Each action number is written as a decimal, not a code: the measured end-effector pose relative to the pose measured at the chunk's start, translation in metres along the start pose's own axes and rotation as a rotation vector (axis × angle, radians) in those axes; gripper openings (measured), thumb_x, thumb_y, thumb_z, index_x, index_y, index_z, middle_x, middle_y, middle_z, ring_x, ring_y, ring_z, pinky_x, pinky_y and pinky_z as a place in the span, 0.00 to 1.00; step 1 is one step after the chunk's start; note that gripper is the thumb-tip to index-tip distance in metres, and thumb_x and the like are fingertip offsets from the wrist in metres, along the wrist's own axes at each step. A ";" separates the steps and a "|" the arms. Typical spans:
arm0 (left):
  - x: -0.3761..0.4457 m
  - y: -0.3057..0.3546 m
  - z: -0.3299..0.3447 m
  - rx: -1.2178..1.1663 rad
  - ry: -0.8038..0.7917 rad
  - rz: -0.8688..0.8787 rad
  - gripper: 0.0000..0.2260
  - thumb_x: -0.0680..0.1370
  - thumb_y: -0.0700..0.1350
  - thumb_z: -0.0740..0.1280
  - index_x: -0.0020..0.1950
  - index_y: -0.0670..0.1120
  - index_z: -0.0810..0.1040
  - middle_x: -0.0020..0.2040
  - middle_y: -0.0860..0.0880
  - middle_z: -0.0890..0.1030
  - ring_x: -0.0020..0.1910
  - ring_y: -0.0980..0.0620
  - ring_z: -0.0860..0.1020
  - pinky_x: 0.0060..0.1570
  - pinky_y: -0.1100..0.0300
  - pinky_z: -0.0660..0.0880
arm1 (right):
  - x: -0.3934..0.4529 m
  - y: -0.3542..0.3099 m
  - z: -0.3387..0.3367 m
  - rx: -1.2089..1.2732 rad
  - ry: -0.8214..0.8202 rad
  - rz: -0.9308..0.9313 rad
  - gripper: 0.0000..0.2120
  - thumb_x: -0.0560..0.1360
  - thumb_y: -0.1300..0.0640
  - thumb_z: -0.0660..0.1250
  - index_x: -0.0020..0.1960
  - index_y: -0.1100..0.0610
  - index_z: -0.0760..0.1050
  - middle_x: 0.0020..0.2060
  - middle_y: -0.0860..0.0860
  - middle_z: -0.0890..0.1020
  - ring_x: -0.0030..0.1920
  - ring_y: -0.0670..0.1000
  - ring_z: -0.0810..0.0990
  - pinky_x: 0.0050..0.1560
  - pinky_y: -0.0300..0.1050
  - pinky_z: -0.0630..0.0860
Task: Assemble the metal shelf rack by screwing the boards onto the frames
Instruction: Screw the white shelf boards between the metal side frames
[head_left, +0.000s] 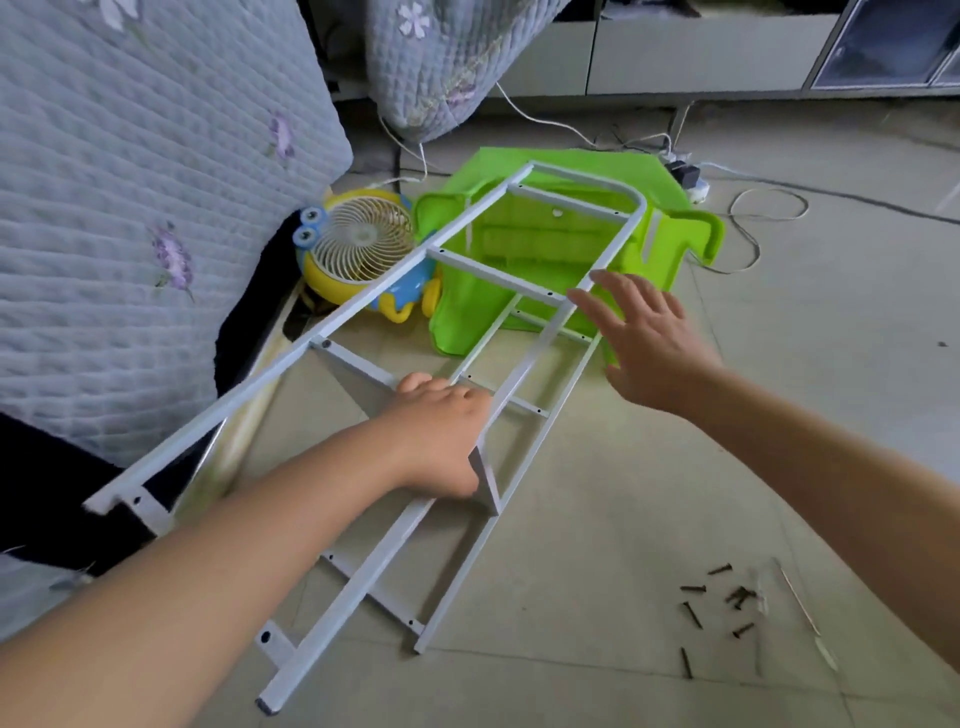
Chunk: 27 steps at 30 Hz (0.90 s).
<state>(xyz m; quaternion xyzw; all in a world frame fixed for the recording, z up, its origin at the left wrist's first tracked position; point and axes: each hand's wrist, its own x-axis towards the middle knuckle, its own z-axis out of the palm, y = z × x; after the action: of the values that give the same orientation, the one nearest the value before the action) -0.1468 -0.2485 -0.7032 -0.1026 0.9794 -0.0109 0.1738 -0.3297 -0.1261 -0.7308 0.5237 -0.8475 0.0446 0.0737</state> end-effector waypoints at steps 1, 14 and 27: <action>-0.004 -0.006 0.001 0.004 -0.009 0.008 0.14 0.73 0.45 0.62 0.48 0.47 0.56 0.58 0.48 0.69 0.63 0.48 0.65 0.66 0.59 0.54 | 0.009 -0.004 -0.002 -0.075 -0.076 -0.017 0.38 0.71 0.60 0.66 0.75 0.49 0.50 0.74 0.55 0.53 0.74 0.58 0.52 0.70 0.58 0.53; -0.051 -0.082 0.011 -0.067 -0.154 0.013 0.15 0.72 0.45 0.67 0.53 0.51 0.64 0.52 0.50 0.69 0.61 0.50 0.62 0.51 0.66 0.52 | 0.054 -0.047 0.000 -0.032 -0.119 -0.267 0.16 0.77 0.49 0.60 0.56 0.60 0.73 0.52 0.57 0.77 0.57 0.58 0.73 0.58 0.48 0.65; -0.068 -0.119 0.016 0.096 -0.229 0.019 0.15 0.72 0.36 0.62 0.55 0.51 0.75 0.57 0.53 0.73 0.67 0.53 0.60 0.71 0.56 0.36 | 0.003 -0.091 -0.005 -0.059 -0.294 -0.338 0.13 0.79 0.42 0.48 0.45 0.51 0.56 0.48 0.52 0.79 0.50 0.57 0.78 0.38 0.42 0.62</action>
<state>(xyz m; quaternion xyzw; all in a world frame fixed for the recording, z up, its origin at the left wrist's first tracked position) -0.0552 -0.3506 -0.6883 -0.0852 0.9524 -0.0445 0.2893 -0.2493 -0.1688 -0.7250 0.6568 -0.7502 -0.0703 -0.0289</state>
